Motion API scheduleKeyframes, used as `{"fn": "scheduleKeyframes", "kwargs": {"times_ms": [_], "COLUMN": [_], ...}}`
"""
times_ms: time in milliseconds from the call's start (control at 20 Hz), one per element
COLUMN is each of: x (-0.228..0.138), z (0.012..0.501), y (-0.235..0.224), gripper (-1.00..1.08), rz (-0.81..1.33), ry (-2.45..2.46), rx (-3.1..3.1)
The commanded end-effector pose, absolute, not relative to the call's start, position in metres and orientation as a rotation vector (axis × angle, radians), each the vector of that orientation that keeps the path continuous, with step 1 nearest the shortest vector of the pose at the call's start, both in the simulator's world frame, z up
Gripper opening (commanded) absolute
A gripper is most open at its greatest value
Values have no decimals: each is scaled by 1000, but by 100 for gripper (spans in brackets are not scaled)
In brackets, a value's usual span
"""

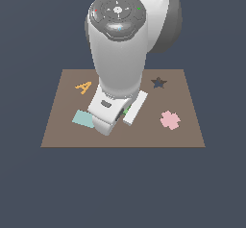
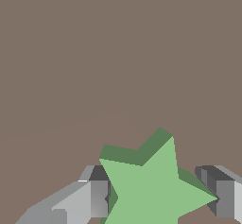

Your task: Insert a designated object into the corresponding slot on a board.

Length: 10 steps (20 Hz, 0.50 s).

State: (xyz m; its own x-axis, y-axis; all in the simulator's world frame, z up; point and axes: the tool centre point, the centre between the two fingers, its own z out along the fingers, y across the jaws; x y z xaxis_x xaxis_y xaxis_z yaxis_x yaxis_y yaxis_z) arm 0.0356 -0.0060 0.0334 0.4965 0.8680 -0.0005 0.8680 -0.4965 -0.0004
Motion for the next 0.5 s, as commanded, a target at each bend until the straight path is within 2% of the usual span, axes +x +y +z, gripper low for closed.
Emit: {"fn": "scheduleKeyframes", "kwargs": {"times_ms": [0,450], "x": [38,47], "z": [34,35], "y": [-2,22], "gripper": [-100,-100], "rz": [0,0], "ry": [-1632,-1955], "rx": [-2684,-2460]}}
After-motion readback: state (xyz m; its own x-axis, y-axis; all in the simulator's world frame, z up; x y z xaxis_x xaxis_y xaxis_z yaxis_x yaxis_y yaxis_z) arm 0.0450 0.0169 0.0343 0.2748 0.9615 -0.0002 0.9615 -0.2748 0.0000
